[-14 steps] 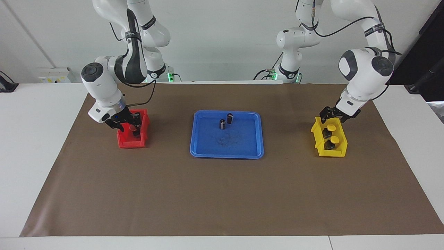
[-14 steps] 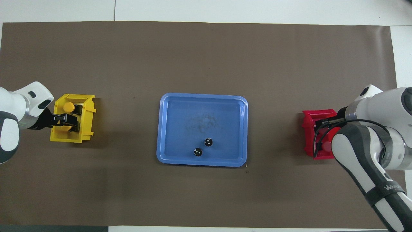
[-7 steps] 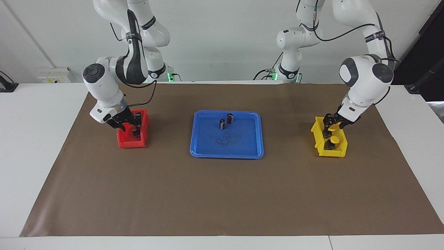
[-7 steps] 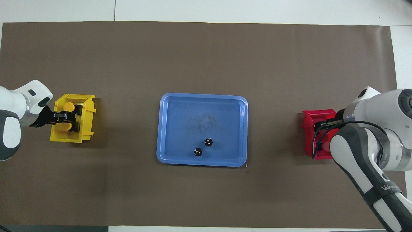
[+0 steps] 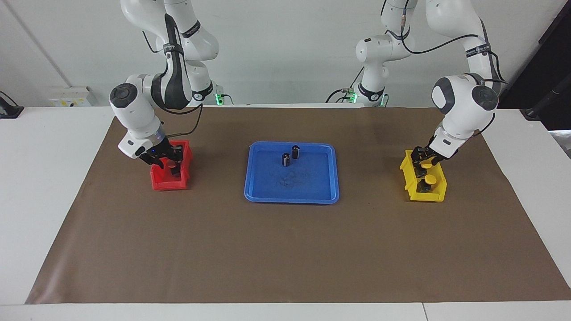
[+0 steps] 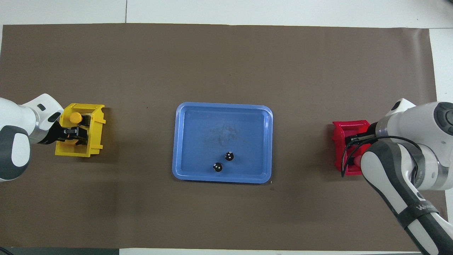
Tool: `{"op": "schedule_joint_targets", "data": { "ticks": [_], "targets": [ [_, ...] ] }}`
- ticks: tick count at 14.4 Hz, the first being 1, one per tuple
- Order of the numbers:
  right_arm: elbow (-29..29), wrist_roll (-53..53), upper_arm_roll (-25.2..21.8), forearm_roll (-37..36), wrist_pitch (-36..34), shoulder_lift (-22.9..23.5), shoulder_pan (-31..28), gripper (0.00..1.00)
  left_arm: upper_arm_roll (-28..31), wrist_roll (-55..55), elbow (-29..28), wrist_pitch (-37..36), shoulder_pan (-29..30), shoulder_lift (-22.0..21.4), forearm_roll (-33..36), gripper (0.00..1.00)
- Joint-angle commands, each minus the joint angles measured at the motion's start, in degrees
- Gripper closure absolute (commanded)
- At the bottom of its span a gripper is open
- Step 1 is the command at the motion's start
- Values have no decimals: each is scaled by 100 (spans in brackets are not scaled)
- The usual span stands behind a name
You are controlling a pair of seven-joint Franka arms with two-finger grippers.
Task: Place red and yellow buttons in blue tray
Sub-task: 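Grasp a yellow button with the left gripper while the right gripper grasps a red button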
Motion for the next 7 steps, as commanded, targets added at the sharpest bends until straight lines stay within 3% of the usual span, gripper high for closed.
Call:
{"op": "schedule_joint_targets", "data": {
  "ticks": [1, 4, 7],
  "targets": [
    [-149, -175, 24, 92, 117, -144, -9, 58, 5, -129, -160, 333, -26, -34, -27, 25],
    [-35, -184, 24, 92, 100, -109, -9, 75, 5, -85, -160, 361, -17, -8, -27, 30],
    [552, -193, 42, 84, -521, 57, 0, 77, 5, -76, -160, 352, 27, -8, -27, 45]
  ]
}}
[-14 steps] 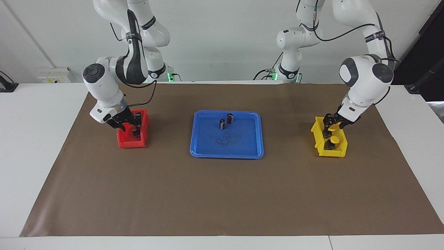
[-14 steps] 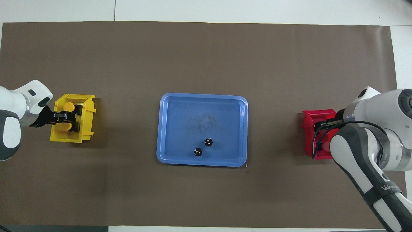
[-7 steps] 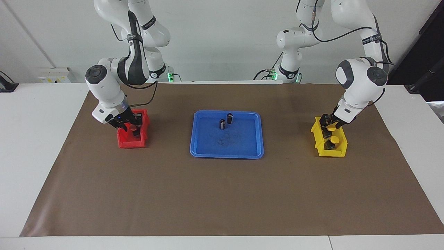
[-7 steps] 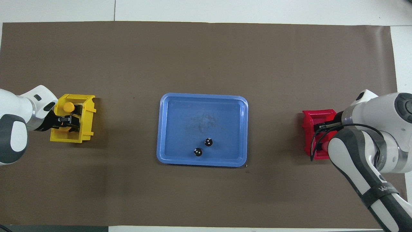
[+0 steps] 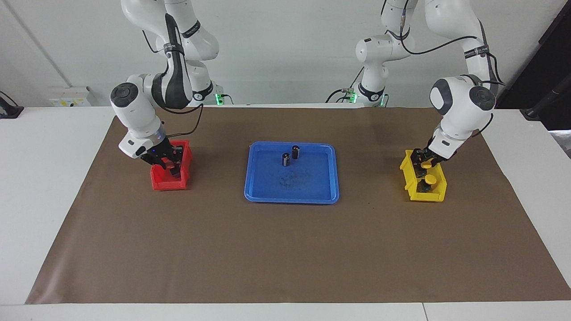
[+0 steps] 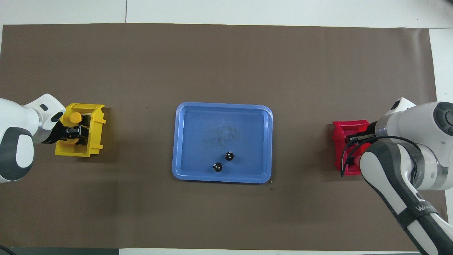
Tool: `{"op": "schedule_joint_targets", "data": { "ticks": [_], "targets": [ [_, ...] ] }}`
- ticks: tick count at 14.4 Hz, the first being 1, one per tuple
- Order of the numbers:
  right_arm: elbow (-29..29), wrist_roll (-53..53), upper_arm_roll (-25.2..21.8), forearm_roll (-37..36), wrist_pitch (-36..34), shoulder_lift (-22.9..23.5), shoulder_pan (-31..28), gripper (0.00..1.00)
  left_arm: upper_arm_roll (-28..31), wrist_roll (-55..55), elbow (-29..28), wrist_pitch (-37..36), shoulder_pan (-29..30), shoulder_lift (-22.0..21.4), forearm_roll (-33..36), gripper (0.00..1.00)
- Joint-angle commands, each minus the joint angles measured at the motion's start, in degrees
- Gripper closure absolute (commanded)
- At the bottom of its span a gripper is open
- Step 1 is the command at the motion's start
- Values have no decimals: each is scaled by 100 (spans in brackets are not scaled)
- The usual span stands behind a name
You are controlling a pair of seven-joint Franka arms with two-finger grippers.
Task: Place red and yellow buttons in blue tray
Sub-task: 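Grasp a yellow button with the left gripper while the right gripper grasps a red button, then carry the yellow button with the left gripper while the right gripper carries red into tray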
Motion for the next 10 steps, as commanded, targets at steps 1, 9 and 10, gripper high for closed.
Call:
{"op": "schedule_joint_targets", "data": {
  "ticks": [1, 9, 10],
  "targets": [
    [896, -180, 39, 84, -966, 187, -46, 77, 10, -28, -117, 176, 21, -28, -27, 47],
    [3440, 2449, 91, 118, -2302, 1181, 1436, 81, 1, -37, 118, -155, 30, -2, -36, 85],
    [3441, 3083, 83, 188, -1976, 1190, 1814, 85, 1, -80, 338, -532, 4, -2, -44, 88]
  ]
}}
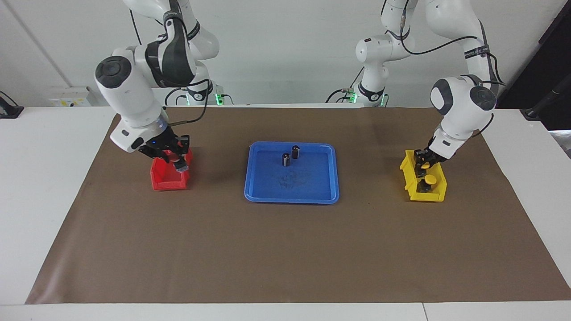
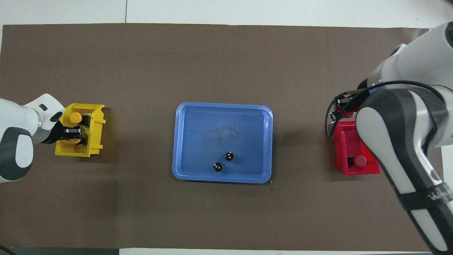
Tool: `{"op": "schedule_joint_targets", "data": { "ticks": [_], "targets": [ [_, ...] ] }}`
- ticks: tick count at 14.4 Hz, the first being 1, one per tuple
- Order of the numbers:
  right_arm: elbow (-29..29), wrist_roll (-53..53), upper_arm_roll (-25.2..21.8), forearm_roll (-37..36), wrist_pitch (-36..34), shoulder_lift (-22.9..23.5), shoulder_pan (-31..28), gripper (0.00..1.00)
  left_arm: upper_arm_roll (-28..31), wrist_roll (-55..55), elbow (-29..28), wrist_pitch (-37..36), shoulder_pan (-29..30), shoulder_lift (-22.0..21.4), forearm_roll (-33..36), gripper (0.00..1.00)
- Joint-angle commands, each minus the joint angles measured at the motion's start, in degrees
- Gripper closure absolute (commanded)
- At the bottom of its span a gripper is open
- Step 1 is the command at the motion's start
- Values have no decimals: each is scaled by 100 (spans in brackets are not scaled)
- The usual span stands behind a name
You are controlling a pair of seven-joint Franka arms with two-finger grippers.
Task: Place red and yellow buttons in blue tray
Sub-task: 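Carry the yellow button with the left gripper while the right gripper carries red into tray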
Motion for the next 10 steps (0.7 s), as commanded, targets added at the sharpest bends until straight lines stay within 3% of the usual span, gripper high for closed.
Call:
{"op": "schedule_joint_targets", "data": {
  "ticks": [1, 3, 6, 10],
  "targets": [
    [248, 1503, 0, 176, 601, 320, 841, 85, 4, -85, 590, -861, -25, 4, -62, 93],
    [493, 2111, 0, 195, 971, 767, 1316, 85, 4, -86, 978, -1451, -34, -83, -62, 99],
    [846, 2754, 0, 134, 1148, 1365, 1827, 82, -5, -94, 1628, -2348, -51, -224, -88, 99],
    [759, 2870, 0, 98, 1500, 1622, 2110, 80, -128, -1294, 1797, -2404, -866, -224, -326, 99]
  ]
}}
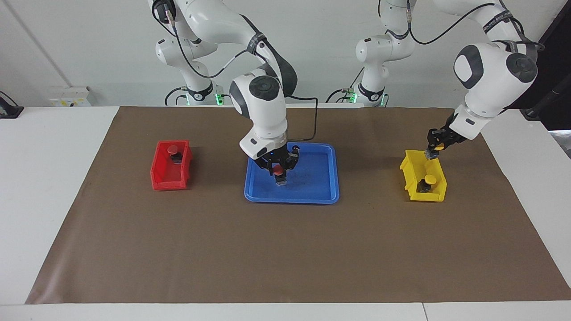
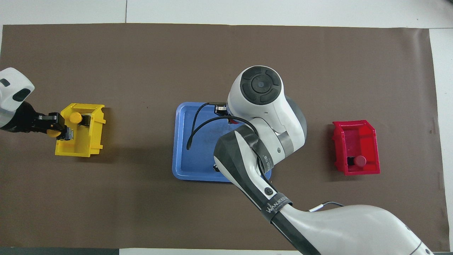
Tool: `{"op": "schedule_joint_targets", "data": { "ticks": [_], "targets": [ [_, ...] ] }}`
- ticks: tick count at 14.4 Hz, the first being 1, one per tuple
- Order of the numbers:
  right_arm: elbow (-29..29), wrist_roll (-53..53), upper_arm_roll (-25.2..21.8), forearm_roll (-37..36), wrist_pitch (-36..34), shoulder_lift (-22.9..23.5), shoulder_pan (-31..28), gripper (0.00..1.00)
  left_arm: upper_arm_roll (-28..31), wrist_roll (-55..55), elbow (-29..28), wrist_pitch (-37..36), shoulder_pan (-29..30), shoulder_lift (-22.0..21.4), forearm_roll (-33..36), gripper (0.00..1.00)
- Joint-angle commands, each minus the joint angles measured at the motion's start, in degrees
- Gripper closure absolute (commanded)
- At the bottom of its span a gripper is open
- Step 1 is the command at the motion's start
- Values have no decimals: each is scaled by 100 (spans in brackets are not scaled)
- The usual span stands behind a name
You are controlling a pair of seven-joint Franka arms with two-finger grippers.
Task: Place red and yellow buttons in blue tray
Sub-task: 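Carry the yellow button with the left gripper while the right gripper carries red into tray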
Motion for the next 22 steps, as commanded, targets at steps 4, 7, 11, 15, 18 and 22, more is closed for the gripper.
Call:
{"op": "schedule_joint_targets", "data": {
  "ticks": [4, 7, 11, 15, 18, 22],
  "targets": [
    [-212, 34, -27, -50, 139, 48, -13, 78, -19, -1350, -40, 489, -1491, 263, -249, 99],
    [-441, 43, -27, -50, 404, 22, -5, 75, -19, -1761, -49, 928, -1975, 509, -549, 99],
    [-564, 34, -27, -50, 430, -4, 4, 40, -19, -2519, -67, 1439, -2644, 773, -697, 99],
    [-179, -27, -106, -67, 55, -39, -162, 33, -10, -2959, -41, 1949, -3057, 1151, -1015, 99],
    [-142, -858, -89, -199, -447, -477, -776, 31, -10, -2976, 29, 2265, -3233, 1362, -1111, 99],
    [-633, -1871, -89, -199, -1132, -1146, -1532, 30, -10, -3117, 275, 2739, -3497, 1783, -1349, 99]
  ]
}}
